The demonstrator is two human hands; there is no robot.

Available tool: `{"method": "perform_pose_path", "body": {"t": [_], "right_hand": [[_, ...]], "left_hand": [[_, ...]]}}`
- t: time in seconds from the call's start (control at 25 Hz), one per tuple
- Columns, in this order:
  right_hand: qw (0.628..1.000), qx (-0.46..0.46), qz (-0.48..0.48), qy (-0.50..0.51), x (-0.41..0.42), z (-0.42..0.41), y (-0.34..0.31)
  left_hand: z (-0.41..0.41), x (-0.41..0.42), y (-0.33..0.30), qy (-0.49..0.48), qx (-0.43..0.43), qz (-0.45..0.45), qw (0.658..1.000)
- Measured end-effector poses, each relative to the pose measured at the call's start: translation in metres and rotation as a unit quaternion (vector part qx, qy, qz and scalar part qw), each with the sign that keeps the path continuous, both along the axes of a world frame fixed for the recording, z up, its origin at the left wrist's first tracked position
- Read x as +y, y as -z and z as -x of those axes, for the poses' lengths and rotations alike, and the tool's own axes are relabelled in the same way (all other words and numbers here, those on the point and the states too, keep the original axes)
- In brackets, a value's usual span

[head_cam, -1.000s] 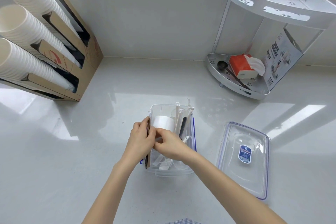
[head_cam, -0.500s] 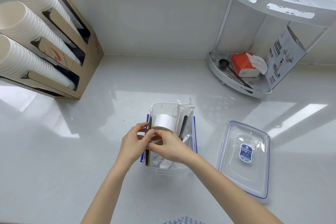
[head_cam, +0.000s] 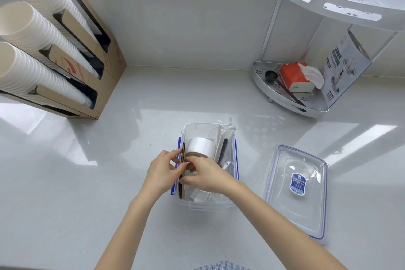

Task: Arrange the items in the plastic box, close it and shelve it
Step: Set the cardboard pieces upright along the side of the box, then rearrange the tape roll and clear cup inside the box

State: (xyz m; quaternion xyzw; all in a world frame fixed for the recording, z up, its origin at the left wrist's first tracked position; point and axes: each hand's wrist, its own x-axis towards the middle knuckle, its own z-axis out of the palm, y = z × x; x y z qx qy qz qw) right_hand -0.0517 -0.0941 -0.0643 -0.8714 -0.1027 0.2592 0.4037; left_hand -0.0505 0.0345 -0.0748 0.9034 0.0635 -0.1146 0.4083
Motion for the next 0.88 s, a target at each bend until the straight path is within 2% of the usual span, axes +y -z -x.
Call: {"method": "perform_pose_path", "body": {"t": [0.12, 0.2, 0.36, 0.48, 0.64, 0.8, 0.88], "right_hand": [[1.000, -0.020, 0.009, -0.001, -0.020, 0.000, -0.008], [0.997, -0.050, 0.051, -0.007, -0.032, -0.002, -0.008], [0.982, -0.049, 0.143, -0.114, -0.035, 0.004, -0.001], [0.977, -0.057, 0.162, -0.128, -0.030, 0.008, 0.003], [0.986, -0.103, 0.122, -0.040, -0.030, 0.008, -0.001], [0.987, -0.135, 0.038, 0.084, -0.045, 0.000, -0.014], [0.980, -0.147, 0.019, 0.132, -0.056, -0.005, -0.019]], "left_hand": [[0.003, -0.003, 0.007, -0.016, -0.037, -0.017, 0.999], [0.005, -0.004, 0.010, -0.032, -0.049, -0.014, 0.998], [0.008, -0.006, 0.016, -0.033, -0.055, -0.037, 0.997], [0.010, -0.006, 0.017, -0.032, -0.054, -0.044, 0.997], [0.009, -0.004, 0.012, -0.029, -0.064, -0.032, 0.997], [0.007, -0.002, -0.005, -0.062, -0.151, -0.002, 0.987], [0.008, -0.003, -0.013, -0.038, -0.175, 0.003, 0.984]]}}
